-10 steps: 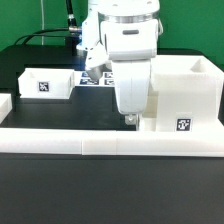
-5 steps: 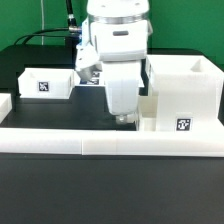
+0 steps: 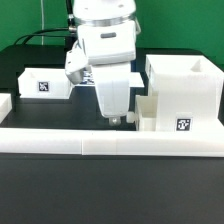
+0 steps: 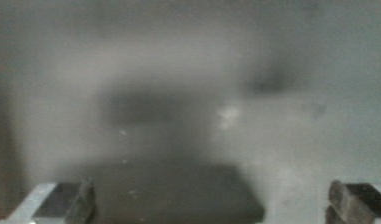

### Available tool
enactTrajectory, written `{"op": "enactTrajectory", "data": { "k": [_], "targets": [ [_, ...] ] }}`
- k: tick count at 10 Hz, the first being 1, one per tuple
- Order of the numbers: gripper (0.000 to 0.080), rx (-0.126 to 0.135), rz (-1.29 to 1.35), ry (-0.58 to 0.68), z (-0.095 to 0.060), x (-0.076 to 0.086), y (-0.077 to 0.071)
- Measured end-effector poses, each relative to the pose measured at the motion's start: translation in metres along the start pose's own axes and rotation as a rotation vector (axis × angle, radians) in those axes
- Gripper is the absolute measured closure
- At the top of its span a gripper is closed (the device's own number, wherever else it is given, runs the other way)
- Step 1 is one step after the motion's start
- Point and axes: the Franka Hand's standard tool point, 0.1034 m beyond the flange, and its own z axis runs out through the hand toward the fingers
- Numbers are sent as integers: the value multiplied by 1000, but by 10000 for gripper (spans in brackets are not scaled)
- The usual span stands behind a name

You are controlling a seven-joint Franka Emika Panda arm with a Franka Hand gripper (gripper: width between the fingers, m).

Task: Assemble drawer

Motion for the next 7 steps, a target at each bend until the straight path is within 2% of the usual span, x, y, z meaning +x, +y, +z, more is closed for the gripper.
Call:
{"op": "enactTrajectory", "data": {
  "k": [1,2,5,7],
  "targets": [
    [151,10,9,21,-1,-2,1],
    [151,24,3,23,0,5,2],
    [151,55,14,41,-3,44,4],
    [151,78,2,26,-5,47,3]
  ]
}}
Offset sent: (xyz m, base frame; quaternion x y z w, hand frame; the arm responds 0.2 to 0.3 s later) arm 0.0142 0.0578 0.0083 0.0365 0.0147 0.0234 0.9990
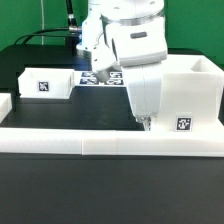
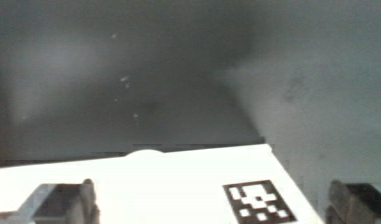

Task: Assemble drawer

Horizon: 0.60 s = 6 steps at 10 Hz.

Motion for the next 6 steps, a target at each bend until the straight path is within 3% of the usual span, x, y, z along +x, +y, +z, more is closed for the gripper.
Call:
{"op": "enactTrajectory", "data": {
  "k": [1,2,4,5,6],
  "targets": [
    [151,21,-10,1,-1,-3,-3],
    [151,19,-19,1,-2,-8,-3],
    [151,-15,-19,0,4,-33,-6],
    [151,-35,-28,-1,2,-44,-5],
    [151,-70,-25,-5,-10,-58,-6]
  ]
}}
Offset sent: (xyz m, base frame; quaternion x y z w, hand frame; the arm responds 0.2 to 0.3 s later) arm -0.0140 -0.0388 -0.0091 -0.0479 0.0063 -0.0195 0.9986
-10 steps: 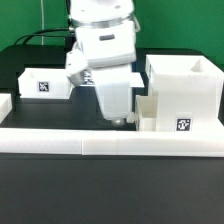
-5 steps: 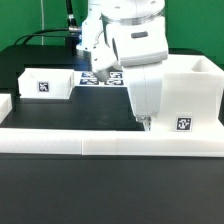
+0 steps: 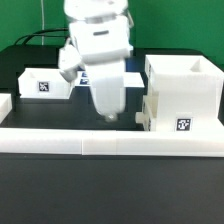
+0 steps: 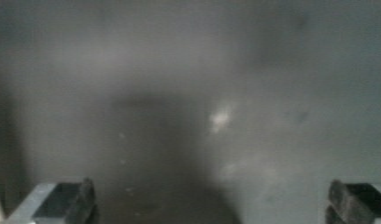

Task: Assemble drawer

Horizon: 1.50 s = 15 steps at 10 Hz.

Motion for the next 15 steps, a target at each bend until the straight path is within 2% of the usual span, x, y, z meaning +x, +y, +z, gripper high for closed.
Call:
{"op": "enactTrajectory", "data": {
  "k": [1,2,4,5,6,9,10,11,12,13,15],
  "targets": [
    [151,-65,11,-13,-15,-13,-5],
    [151,-93,30,-20,-20,-19,-20],
    [151,-143,102,-13,-14,-25,-54],
    [151,-132,107,-11,-5,-27,-71],
    [151,-117,118,-5,1,-30,-75],
    [151,-122,195,-2,0,-31,-73],
    [151,-133,296,8,-1,-35,-75],
    [151,-155,405,13,-4,-51,-84],
    [151,-175,503,14,-10,-64,-101],
    [151,-179,589,11,-15,-72,-120],
    [151,-199,755,16,-20,-82,-145]
  ]
}}
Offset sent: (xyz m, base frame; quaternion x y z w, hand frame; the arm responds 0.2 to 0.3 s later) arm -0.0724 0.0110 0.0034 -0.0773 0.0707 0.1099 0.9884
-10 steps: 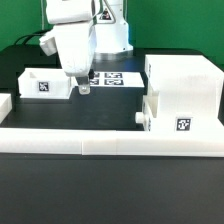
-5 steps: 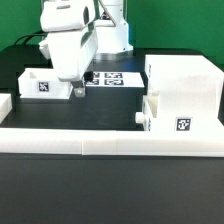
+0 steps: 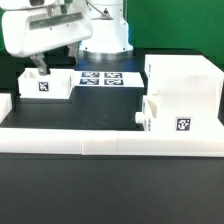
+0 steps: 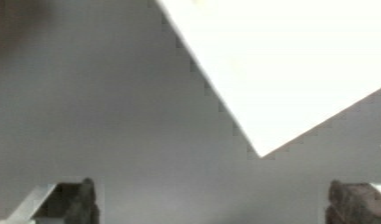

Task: Assemble drawer

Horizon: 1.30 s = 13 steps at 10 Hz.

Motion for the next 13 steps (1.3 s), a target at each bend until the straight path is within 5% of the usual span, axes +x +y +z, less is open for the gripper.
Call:
{"op": "enactTrajectory", "data": {
  "k": [5,7,10,13],
  "targets": [
    [151,7,327,-2,4,2,-3],
    [151,-9,580,-11,13,-5,-18],
    [151,6,870,-22,29,-14,-33],
    [151,-11,887,-17,50,-16,-48]
  ]
}}
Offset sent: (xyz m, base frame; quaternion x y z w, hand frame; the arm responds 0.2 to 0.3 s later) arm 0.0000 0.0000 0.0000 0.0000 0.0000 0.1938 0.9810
